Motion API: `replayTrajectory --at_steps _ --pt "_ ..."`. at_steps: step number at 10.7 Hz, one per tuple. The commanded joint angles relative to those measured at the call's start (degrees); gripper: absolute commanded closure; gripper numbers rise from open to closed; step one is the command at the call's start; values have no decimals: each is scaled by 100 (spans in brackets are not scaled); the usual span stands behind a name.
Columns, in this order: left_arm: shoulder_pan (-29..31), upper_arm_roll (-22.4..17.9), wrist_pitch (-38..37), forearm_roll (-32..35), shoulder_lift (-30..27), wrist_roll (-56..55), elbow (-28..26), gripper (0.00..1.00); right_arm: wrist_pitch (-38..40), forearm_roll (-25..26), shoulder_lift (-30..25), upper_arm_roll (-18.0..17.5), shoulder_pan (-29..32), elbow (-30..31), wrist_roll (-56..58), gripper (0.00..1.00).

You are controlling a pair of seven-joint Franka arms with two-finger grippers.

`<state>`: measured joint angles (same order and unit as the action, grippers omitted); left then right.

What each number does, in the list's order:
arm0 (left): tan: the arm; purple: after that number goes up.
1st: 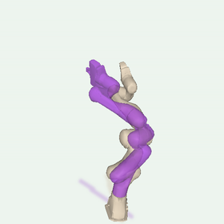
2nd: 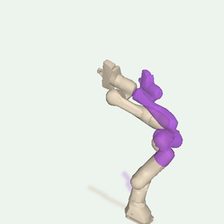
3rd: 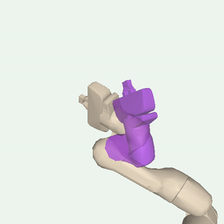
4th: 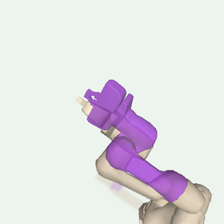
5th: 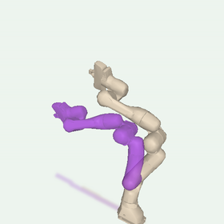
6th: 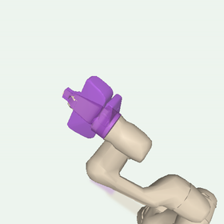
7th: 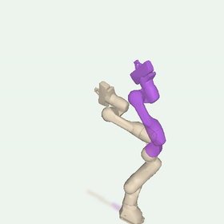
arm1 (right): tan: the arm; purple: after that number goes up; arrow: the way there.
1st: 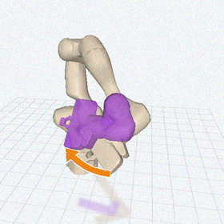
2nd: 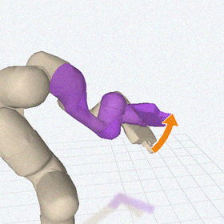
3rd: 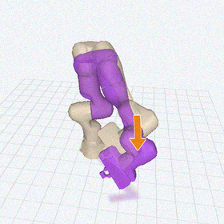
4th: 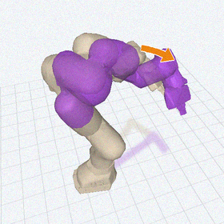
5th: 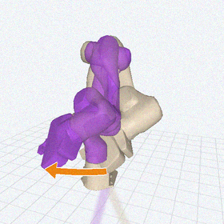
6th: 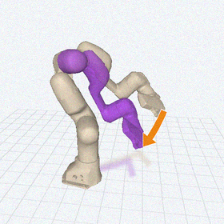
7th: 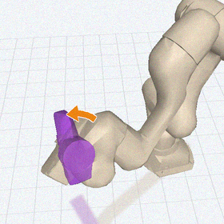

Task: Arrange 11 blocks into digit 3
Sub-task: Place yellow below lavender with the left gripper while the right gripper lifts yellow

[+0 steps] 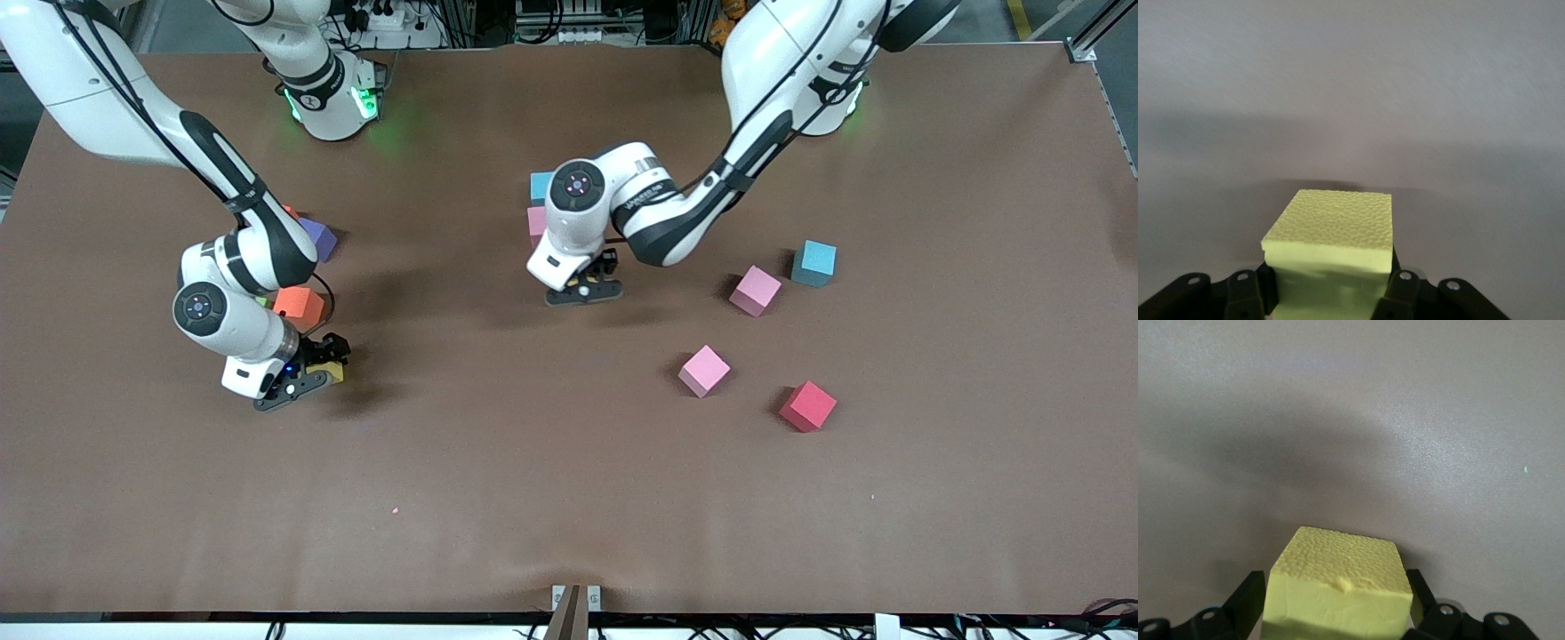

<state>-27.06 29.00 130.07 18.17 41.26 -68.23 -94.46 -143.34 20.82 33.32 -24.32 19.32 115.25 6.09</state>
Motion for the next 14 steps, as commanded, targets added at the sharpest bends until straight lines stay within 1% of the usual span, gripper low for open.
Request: replayTrajectory --at_steps 1,2,4,5,6,7,9,11,12,13,14 --pt "-386 -218 290 -68 276 56 147 100 34 45 -36 15 -34 -46 -73 48" --pt "-484 -315 300 -85 286 47 147 100 43 45 -63 6 -43 -55 -91 59" --pt "-590 -342 300 -103 338 38 147 100 51 45 -124 -3 -43 -55 -82 65" --pt "-669 -342 300 -94 356 12 147 100 138 -7 -220 -47 -43 -81 -117 65" --pt "-678 -342 300 -94 356 3 147 100 339 -216 -343 -73 -78 -99 -187 65" --pt "-757 -342 300 -103 356 3 147 100 359 -401 -423 -82 -191 -108 -196 65" --pt "-1020 -648 300 -339 400 55 156 100 368 -657 -485 -82 -306 -169 -196 65" --pt "-1126 -676 300 -419 505 21 270 100 412 -885 -485 -196 -359 -239 -222 65" --pt "-1126 -676 300 -428 540 3 279 100 412 -965 -485 -196 -385 -239 -240 65" --pt "-1126 -668 300 -428 567 64 288 92 412 -983 -485 -196 -446 -239 -258 65" --pt "-1135 -676 300 -411 585 64 288 45 412 -983 -476 -205 -456 -239 -371 65"
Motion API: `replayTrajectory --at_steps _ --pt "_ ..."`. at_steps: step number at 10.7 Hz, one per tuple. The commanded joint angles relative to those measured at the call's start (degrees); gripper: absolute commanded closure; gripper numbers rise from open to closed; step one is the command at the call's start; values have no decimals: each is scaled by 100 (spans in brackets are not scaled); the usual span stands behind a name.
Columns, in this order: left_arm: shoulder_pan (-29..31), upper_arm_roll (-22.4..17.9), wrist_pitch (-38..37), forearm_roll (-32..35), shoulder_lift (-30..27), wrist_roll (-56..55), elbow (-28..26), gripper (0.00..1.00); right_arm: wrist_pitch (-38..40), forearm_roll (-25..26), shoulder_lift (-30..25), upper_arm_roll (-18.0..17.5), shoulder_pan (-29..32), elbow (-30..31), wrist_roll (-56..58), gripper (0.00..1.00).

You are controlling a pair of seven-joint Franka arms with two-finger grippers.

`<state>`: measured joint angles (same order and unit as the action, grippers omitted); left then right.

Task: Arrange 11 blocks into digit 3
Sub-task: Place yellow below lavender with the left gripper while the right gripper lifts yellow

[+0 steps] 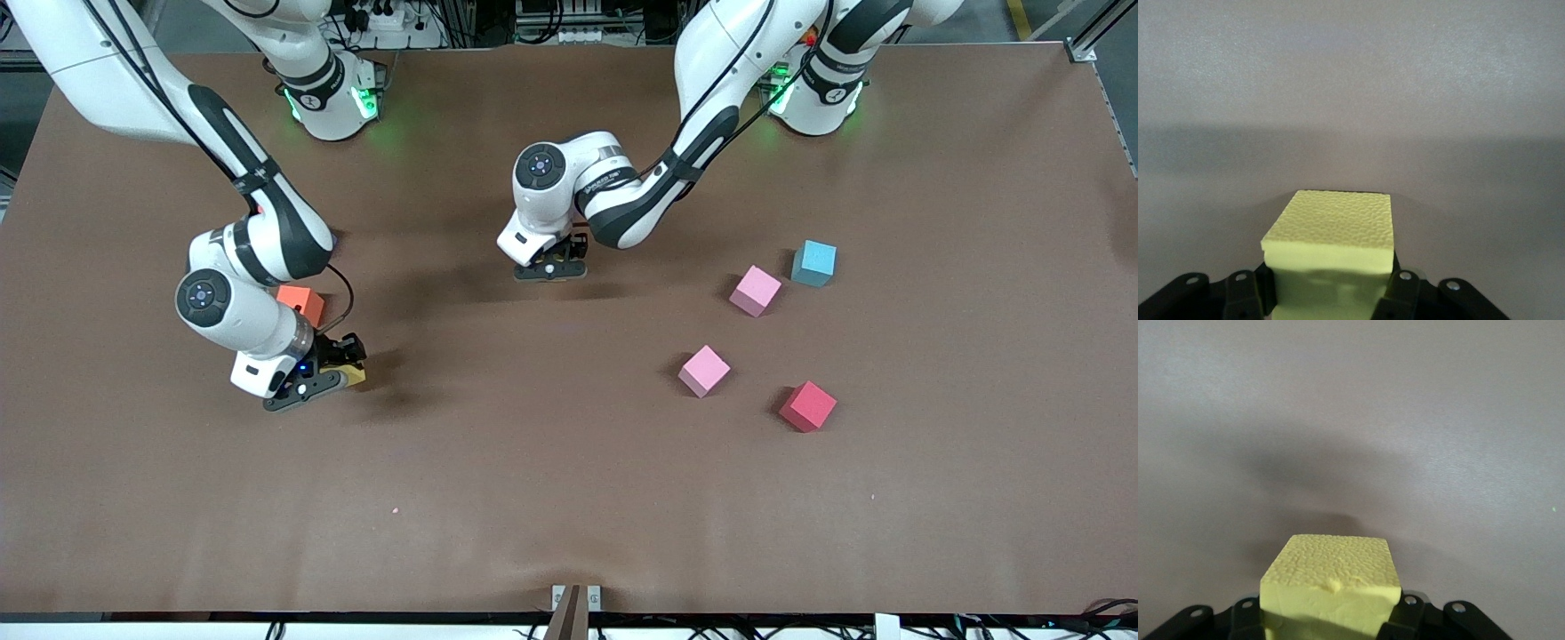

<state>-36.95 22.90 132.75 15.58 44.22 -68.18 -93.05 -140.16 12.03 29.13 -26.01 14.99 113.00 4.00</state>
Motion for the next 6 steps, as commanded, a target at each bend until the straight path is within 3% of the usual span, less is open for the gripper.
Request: replayTrajectory --at_steps 1,6 --pt "-154 -66 31 -152 246 -28 147 0 94 -104 -57 -35 -74 -24 -284 65" --pt "-111 -4 -231 -152 -368 -643 253 0 94 -104 -48 -35 -233 -85 -514 65"
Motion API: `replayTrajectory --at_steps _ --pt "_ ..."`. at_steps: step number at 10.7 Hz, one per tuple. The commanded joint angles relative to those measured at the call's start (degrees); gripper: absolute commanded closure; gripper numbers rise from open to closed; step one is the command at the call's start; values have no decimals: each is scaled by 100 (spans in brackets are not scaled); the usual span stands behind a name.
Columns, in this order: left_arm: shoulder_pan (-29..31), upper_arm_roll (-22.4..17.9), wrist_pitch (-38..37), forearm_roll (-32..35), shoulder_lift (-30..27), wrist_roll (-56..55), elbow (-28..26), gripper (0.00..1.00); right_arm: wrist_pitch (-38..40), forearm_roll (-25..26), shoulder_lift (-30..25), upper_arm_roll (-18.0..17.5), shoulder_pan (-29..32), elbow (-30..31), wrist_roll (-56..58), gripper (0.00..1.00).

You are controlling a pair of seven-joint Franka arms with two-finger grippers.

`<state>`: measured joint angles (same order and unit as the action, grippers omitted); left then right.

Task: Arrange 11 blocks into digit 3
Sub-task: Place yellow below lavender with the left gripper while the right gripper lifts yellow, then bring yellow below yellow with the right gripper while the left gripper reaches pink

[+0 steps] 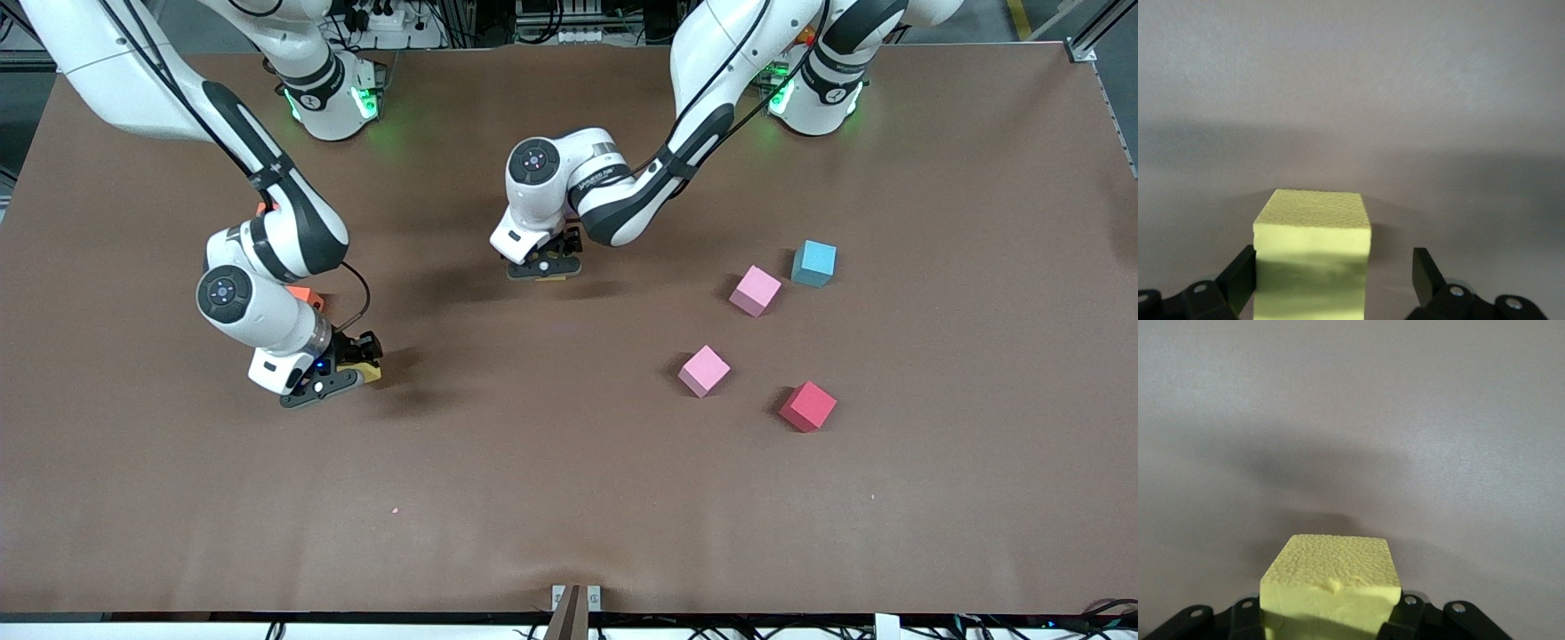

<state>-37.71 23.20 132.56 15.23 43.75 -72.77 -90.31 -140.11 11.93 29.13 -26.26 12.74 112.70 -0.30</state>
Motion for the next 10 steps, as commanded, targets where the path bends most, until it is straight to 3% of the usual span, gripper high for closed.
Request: replayTrajectory --at_steps 1,6,10 --pt "18 -27 -326 -117 -480 -176 -22 0 107 -103 -48 -37 -17 -90 -102 65" --pt "378 -53 -740 -91 -1008 61 -66 0 213 -94 31 -125 -700 -450 -1320 66" --pt "1290 -35 -1363 -117 -1474 754 -75 0 195 -86 294 -107 -1544 -811 -2322 66"
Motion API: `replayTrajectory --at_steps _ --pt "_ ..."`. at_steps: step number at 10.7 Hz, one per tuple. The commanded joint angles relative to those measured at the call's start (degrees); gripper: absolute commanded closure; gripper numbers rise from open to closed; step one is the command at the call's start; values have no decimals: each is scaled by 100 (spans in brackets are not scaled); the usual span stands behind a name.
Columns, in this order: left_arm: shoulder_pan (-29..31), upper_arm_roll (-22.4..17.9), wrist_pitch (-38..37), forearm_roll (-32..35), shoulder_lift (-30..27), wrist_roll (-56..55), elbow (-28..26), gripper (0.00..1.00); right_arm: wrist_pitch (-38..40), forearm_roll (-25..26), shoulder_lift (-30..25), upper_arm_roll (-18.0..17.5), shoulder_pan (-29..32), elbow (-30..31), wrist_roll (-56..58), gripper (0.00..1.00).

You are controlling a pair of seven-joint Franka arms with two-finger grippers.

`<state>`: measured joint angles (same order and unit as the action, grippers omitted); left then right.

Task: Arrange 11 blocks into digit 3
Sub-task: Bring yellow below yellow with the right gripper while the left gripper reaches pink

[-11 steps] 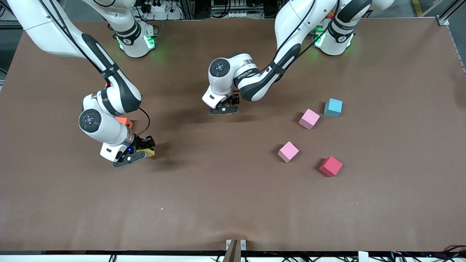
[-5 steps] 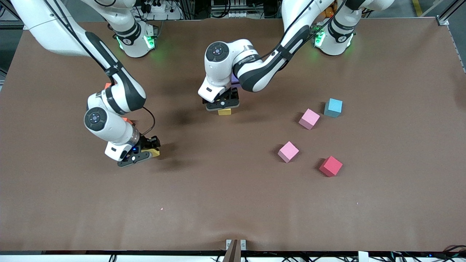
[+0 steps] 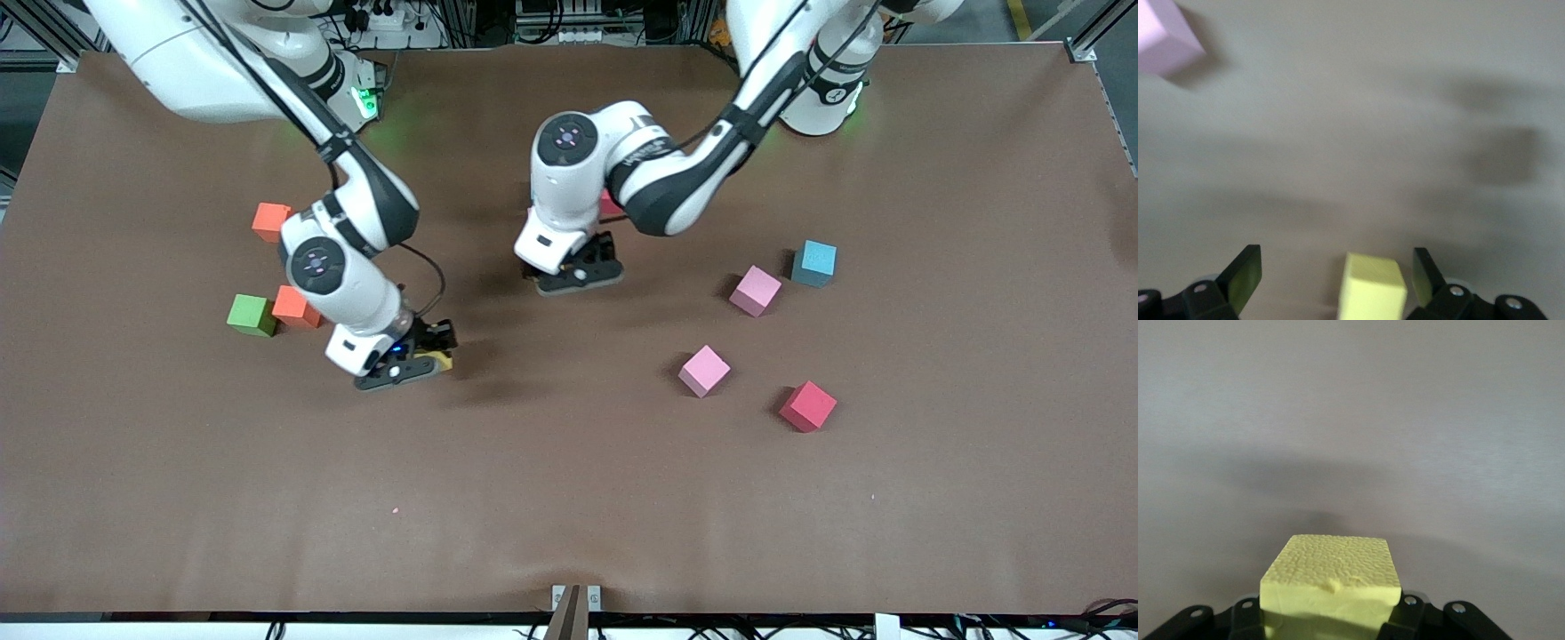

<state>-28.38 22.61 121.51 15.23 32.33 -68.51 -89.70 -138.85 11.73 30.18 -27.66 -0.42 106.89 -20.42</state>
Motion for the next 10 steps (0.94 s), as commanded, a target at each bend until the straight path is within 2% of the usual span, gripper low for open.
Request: replayTrajectory --at_steps 1,3,5,8,10 --pt "637 33 -277 -126 -393 494 -136 0 77 21 433 50 -595 -421 -722 66" --pt "1104 50 -329 -126 -455 662 -118 0 77 -21 690 242 -1211 -791 -1068 66" --pt "1447 59 -338 -117 -438 689 -101 0 86 -22 848 760 -2081 -1090 -1341 66" --pt "1764 33 -330 -64 -227 874 -57 0 51 -39 1015 920 -2566 -1082 -1691 66" --pt "1835 24 -338 -108 -95 962 57 0 77 -57 1034 921 -2603 -1004 -1720 66"
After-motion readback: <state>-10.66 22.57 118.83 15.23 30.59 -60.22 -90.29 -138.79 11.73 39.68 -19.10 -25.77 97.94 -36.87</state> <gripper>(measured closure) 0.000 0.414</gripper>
